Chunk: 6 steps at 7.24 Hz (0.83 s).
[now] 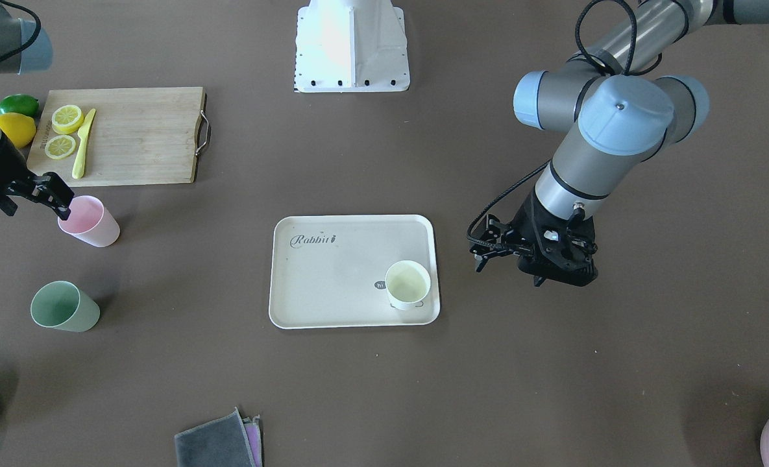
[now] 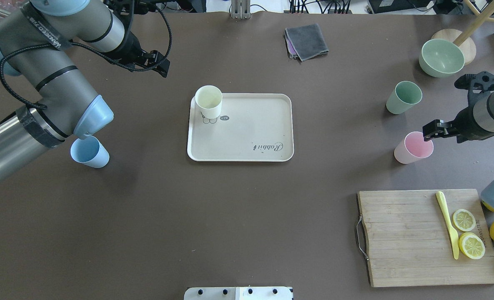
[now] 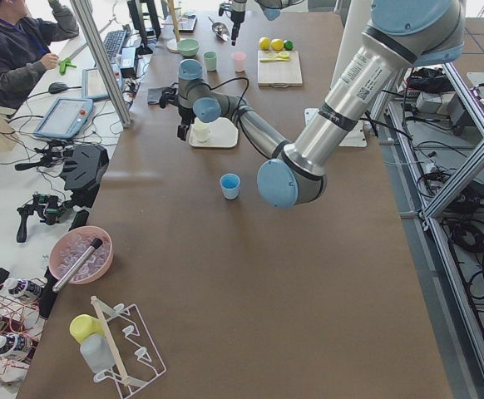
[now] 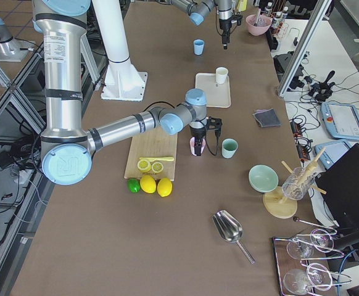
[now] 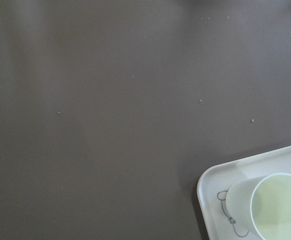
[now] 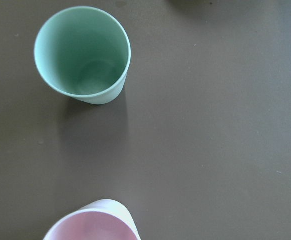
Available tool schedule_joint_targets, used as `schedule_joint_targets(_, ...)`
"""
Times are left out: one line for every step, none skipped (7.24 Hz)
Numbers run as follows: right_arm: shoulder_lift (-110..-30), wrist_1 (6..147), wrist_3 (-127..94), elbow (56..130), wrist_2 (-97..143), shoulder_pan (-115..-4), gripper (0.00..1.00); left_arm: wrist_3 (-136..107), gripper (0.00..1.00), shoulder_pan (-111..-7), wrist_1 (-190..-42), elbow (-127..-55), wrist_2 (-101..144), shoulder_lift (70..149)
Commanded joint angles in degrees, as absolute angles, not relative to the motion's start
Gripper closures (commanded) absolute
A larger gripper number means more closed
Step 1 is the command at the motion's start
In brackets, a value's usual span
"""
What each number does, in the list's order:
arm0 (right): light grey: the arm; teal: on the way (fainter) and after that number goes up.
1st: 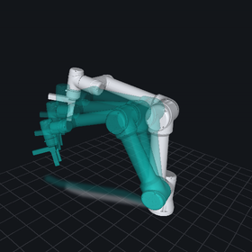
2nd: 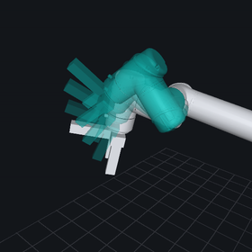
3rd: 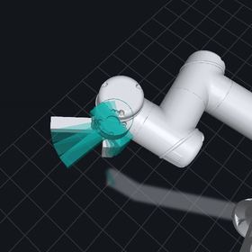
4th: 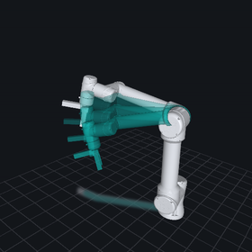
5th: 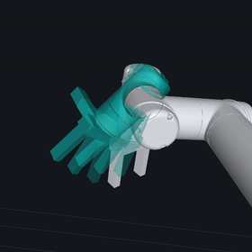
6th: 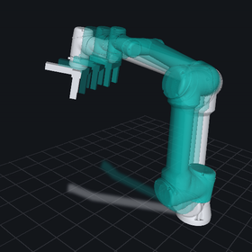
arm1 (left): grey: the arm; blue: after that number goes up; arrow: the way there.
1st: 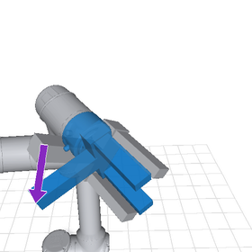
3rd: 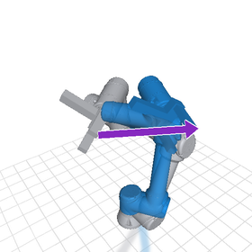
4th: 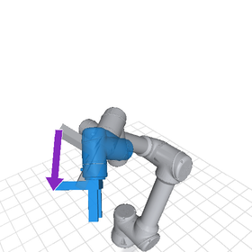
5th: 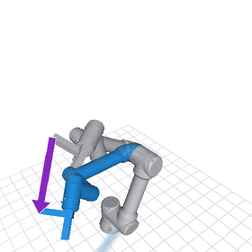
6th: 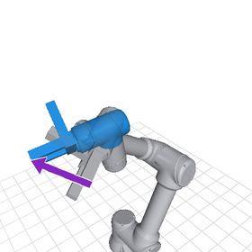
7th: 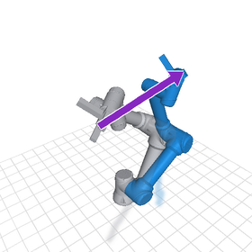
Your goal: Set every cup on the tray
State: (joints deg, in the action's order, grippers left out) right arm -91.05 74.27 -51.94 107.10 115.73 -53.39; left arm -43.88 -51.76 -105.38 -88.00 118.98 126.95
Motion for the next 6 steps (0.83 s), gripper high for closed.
schedule_joint_targets(-90.88,74.18,-51.94,106.26,114.61,-51.33,0.68,-43.86,0.02,-51.77,-105.38,-88.07,118.83,126.91)
schedule_joint_targets(-90.44,74.18,-51.94,106.35,114.78,-51.24,0.98,-43.86,0.02,-51.77,-105.38,-88.07,118.83,126.91)
schedule_joint_targets(-89.83,74.18,-51.94,106.52,114.87,-51.24,1.0,-43.86,0.02,-51.59,-105.38,-87.98,118.74,126.91)
schedule_joint_targets(-89.65,74.27,-52.03,107.31,115.31,-51.24,1.0,-43.86,0.02,-51.59,-105.38,-87.98,118.74,126.91)
schedule_joint_targets(-88.43,74.35,-52.9,108.01,115.75,-51.24,1.0,-43.94,0.02,-51.59,-105.38,-87.98,118.83,126.91)
schedule_joint_targets(-86.07,74.7,-55.96,108.1,115.75,-51.24,1.0,-43.95,0.02,-51.59,-105.38,-88.07,118.83,126.91)
